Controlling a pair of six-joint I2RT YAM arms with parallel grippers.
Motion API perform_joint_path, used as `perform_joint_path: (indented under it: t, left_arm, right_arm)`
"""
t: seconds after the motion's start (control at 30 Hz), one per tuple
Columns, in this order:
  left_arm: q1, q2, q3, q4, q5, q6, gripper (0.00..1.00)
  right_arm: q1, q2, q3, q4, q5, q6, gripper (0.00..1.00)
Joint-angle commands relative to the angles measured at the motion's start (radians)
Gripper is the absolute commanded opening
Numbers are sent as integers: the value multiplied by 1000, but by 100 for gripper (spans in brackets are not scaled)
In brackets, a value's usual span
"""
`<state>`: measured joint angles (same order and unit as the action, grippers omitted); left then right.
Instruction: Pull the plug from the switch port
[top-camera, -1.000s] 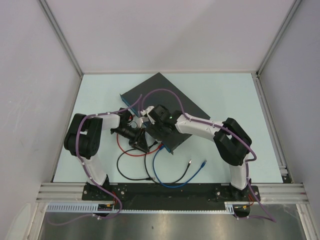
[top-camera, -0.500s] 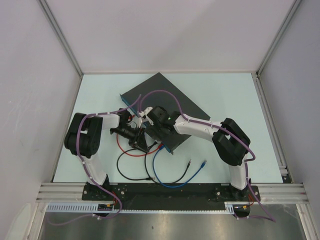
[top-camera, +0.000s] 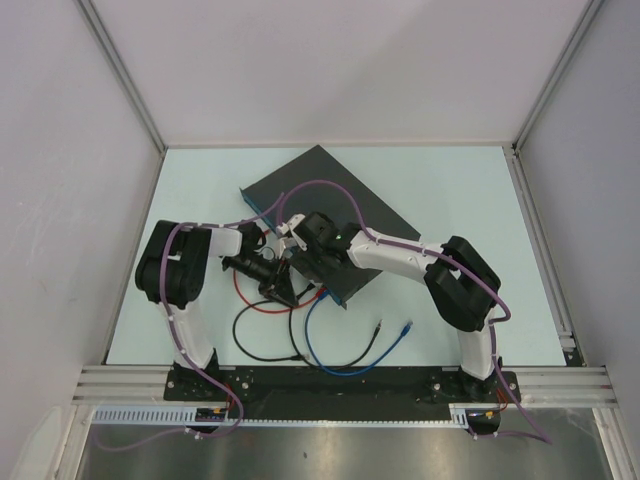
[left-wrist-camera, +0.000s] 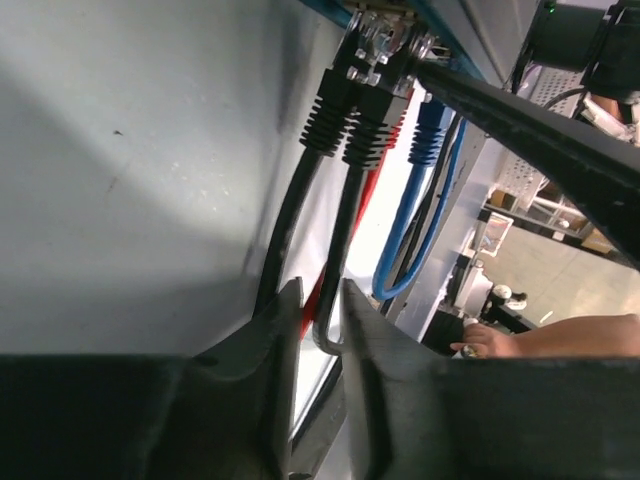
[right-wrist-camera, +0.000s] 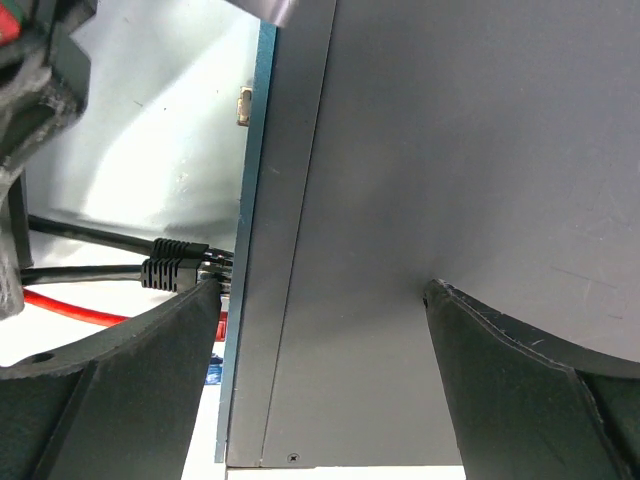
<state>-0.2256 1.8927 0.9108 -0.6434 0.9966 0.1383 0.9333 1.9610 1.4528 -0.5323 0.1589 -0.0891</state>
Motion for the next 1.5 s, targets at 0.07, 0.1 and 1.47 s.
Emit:
perform_joint_path:
  t: [0.07, 0.1, 1.47]
  left_arm:
    - [6, -3, 13, 36, 56, 18, 9]
    - [6, -9, 13, 31, 56, 23, 5]
    - [138, -164, 825, -770, 453, 542, 0]
  right_arm:
    - [-1, 45, -2, 11, 37, -27, 89]
    - [-1, 45, -2, 11, 37, -29, 89]
    - [-314, -220, 8, 106, 2, -135, 94]
